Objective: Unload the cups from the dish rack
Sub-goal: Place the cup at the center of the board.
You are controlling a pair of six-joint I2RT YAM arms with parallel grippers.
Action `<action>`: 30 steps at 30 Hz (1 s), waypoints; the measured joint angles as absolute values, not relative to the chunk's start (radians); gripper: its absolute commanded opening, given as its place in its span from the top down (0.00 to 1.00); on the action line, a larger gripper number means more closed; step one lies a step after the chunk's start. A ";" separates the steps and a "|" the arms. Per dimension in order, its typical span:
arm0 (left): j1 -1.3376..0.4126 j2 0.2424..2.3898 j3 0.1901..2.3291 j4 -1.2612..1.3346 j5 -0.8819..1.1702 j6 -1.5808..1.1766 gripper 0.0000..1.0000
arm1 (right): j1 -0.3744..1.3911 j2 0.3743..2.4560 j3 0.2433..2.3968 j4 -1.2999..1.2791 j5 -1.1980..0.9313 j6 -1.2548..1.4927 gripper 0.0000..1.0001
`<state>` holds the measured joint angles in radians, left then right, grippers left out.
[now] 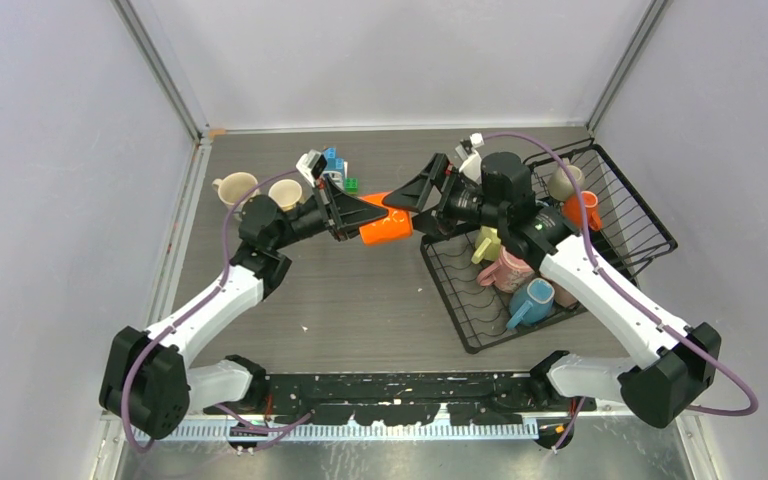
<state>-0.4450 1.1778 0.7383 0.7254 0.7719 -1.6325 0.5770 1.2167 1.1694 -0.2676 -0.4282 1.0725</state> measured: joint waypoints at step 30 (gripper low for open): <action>-0.469 1.304 1.283 -0.603 0.187 -0.641 1.00 | 0.563 1.034 1.260 -0.681 -0.154 0.842 0.00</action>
